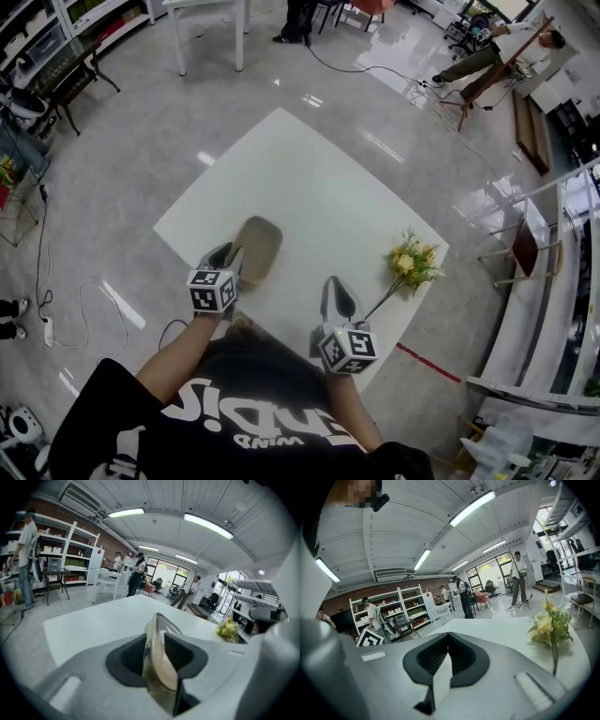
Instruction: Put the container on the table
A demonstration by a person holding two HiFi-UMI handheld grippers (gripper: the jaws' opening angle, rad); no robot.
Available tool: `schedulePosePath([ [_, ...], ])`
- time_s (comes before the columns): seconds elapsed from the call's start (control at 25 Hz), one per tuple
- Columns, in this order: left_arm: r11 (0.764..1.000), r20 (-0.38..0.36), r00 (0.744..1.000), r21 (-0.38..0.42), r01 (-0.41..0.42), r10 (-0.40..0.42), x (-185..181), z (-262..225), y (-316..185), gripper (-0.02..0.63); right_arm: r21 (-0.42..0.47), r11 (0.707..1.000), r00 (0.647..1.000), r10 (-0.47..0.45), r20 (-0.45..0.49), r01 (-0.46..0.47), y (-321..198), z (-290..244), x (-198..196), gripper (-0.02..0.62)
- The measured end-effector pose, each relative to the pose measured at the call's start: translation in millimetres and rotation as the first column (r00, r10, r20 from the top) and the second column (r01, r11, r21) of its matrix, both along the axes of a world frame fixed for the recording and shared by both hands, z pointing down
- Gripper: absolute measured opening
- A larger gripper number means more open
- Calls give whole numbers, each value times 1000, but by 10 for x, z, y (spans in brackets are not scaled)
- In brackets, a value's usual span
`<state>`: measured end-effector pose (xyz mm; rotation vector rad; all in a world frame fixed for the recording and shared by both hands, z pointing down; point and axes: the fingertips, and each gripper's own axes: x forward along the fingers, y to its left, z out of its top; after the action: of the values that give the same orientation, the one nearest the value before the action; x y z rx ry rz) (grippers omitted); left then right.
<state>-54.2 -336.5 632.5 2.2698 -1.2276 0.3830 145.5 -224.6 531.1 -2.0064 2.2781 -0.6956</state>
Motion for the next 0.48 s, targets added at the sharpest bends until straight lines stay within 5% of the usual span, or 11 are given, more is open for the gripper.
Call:
schedulePosePath([
  [0.48, 992, -78, 995, -111, 54, -63, -145, 185, 13, 137, -9, 1000, 1000, -22, -1, 22, 28, 0, -86, 0],
])
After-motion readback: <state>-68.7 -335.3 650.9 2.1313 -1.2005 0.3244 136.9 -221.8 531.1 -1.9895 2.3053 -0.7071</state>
